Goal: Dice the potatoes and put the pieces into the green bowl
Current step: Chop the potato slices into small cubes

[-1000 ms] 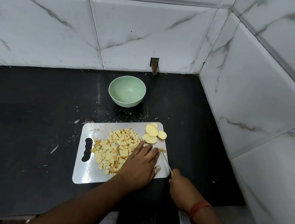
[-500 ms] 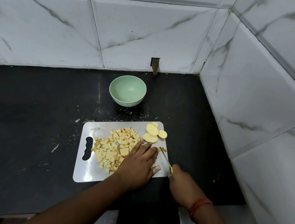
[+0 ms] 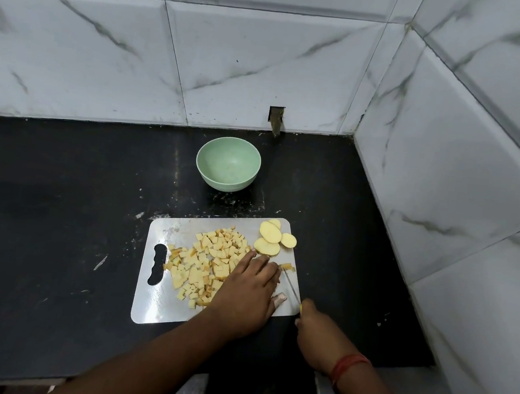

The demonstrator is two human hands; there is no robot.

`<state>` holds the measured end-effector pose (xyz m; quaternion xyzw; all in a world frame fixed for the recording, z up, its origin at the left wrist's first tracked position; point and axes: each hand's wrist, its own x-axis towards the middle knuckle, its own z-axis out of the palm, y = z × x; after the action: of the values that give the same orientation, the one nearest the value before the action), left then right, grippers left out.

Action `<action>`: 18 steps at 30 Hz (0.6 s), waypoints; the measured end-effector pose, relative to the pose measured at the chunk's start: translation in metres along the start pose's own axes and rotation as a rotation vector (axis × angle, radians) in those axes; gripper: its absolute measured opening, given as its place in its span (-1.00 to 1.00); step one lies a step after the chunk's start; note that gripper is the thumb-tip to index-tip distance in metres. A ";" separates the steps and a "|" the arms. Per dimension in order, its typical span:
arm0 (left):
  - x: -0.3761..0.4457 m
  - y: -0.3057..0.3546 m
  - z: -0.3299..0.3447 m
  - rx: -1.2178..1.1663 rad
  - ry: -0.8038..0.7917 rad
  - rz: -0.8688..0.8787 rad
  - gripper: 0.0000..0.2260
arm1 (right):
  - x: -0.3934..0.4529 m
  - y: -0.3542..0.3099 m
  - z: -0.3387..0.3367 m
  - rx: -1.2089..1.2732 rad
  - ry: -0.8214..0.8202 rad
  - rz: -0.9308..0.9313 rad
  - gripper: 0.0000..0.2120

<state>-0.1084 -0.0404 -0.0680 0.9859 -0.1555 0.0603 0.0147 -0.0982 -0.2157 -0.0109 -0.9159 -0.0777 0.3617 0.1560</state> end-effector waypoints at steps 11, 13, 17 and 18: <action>0.008 -0.001 -0.006 -0.025 -0.001 0.138 -0.44 | -0.014 0.020 -0.038 0.493 0.104 0.057 -0.78; 0.016 0.001 -0.005 0.016 -0.012 0.205 -0.45 | -0.013 0.020 -0.038 0.552 0.107 0.079 -0.80; 0.024 -0.004 -0.008 0.066 -0.070 0.191 -0.41 | -0.016 0.020 -0.036 0.606 0.087 0.075 -0.78; 0.024 -0.007 -0.010 0.070 -0.072 0.163 -0.41 | -0.017 0.020 -0.036 0.600 0.084 0.069 -0.78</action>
<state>-0.0849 -0.0405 -0.0555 0.9713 -0.2337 0.0312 -0.0301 -0.0852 -0.2472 0.0174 -0.8452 0.0701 0.3354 0.4101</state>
